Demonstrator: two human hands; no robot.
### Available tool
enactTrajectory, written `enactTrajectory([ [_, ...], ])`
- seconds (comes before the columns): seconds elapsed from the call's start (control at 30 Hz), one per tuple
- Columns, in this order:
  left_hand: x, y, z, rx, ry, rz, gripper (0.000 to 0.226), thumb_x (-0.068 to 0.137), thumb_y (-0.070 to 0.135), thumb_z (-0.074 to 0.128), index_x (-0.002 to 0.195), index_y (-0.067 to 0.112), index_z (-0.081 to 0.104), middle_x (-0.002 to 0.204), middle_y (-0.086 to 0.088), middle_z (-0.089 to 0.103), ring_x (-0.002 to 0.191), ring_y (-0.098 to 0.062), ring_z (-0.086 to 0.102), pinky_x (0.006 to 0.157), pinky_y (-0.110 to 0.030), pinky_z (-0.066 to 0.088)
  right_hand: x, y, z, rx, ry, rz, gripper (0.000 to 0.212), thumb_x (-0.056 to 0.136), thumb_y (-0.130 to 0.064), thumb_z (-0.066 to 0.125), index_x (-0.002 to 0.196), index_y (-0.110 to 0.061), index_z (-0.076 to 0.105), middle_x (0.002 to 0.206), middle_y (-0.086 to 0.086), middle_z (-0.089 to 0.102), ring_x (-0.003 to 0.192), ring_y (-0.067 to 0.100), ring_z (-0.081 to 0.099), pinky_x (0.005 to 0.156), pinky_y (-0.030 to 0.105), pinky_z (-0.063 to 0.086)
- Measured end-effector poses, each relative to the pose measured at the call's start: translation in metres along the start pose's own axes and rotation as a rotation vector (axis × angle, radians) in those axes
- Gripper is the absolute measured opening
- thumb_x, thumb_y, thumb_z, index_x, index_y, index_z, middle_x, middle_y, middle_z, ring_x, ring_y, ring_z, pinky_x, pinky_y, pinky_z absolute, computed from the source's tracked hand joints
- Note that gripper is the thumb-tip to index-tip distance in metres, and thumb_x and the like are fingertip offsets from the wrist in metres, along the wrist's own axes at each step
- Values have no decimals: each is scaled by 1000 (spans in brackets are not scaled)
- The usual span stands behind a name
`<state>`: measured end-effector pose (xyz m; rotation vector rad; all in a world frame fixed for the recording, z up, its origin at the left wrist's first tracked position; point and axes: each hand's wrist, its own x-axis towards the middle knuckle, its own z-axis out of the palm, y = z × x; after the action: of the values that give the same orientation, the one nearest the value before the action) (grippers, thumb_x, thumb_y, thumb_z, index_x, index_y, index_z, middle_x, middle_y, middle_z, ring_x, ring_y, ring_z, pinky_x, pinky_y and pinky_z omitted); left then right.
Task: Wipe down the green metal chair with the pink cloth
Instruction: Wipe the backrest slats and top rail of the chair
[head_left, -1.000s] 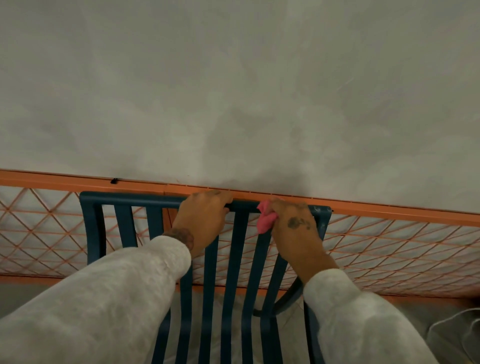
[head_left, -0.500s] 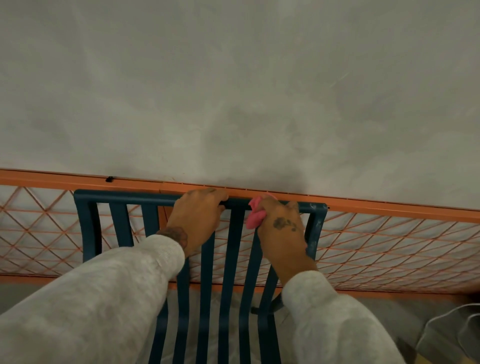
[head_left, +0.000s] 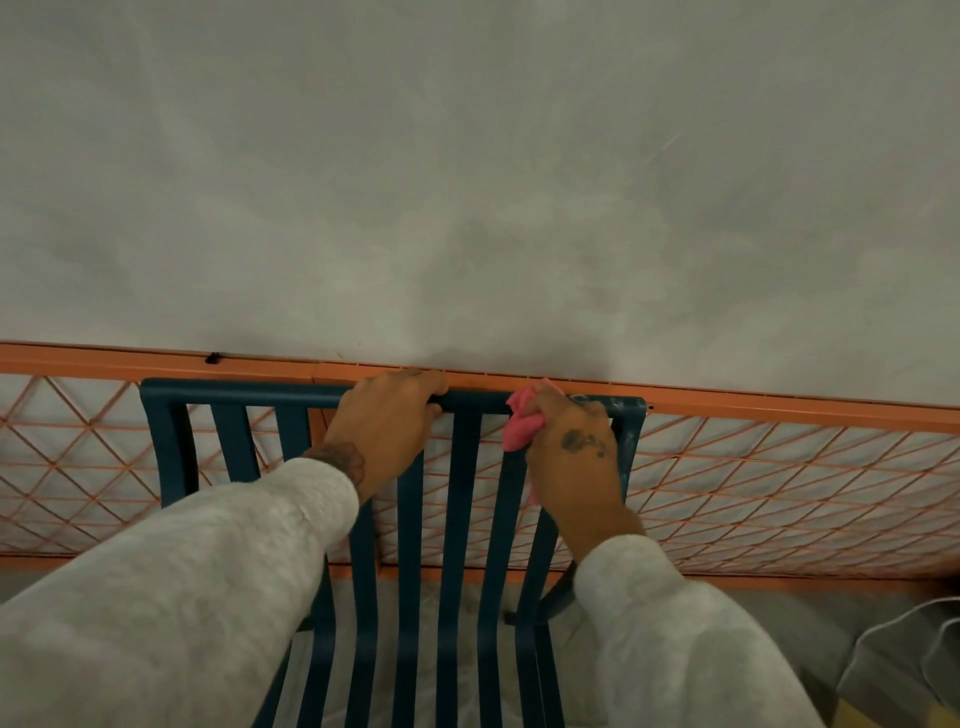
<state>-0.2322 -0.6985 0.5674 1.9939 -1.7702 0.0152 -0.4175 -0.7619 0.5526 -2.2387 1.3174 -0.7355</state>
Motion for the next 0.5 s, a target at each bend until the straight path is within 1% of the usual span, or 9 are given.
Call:
enactTrajectory([
  [0.07,0,-1,-1,-2,-6,-3,22,92,20,59,112,16,65,101,-3,71,83,-22,66,74,-34,54,-5,-13,14,-69,15,51,36,92,-3,45,113,-27,64,97,3,63,95,21,50,75,41,55],
  [0.13,1,0,-2,6,-25,-12,22,91,19,59,111,16,66,99,-4,72,82,-24,66,73,-35,54,-9,-20,18,-31,-23,-6,45,92,3,46,118,-30,63,99,2,62,93,17,47,75,31,49],
  [0.2,6,1,-4,21,-74,-32,20,90,17,58,109,17,66,96,-5,72,79,-24,65,70,-37,55,-6,-18,6,86,-105,-100,39,95,2,50,110,-28,69,93,-10,67,89,4,57,78,17,46],
  [0.23,8,2,-5,35,-108,-36,21,90,16,56,109,17,65,95,-6,72,78,-24,65,69,-38,55,-5,-17,-7,165,-151,-110,33,96,-1,54,102,-27,73,92,-19,67,89,-5,61,79,7,43],
  [0.27,11,3,-6,46,-134,-28,23,90,15,55,111,17,65,95,-6,72,77,-23,64,68,-37,56,-3,-13,-21,243,-168,-108,31,96,-2,56,94,-27,75,92,-26,67,91,-14,60,81,3,42],
  [0.3,12,6,-5,45,-145,-2,26,90,13,53,114,18,64,97,-5,72,75,-21,64,67,-35,55,-4,-9,-35,269,-156,-113,32,96,-2,56,89,-27,74,93,-26,68,93,-17,60,85,2,41],
  [0.37,13,19,-1,-9,-114,96,35,90,10,53,121,21,63,102,-3,72,79,-21,65,69,-32,55,-2,7,-59,266,-70,-144,36,95,4,51,89,-23,75,97,-19,73,97,-10,64,92,6,43],
  [0.4,12,28,3,-39,-85,151,38,89,8,54,124,21,62,107,-4,71,84,-23,66,72,-32,55,1,17,-67,237,-49,-145,36,94,6,50,91,-19,75,99,-18,73,95,-11,64,91,5,44],
  [0.5,16,52,23,-53,-52,242,40,88,3,54,125,17,62,109,-8,72,91,-27,68,80,-40,56,5,42,-80,77,-121,-81,34,94,7,52,91,-18,75,98,-24,65,85,-28,55,78,-6,38],
])
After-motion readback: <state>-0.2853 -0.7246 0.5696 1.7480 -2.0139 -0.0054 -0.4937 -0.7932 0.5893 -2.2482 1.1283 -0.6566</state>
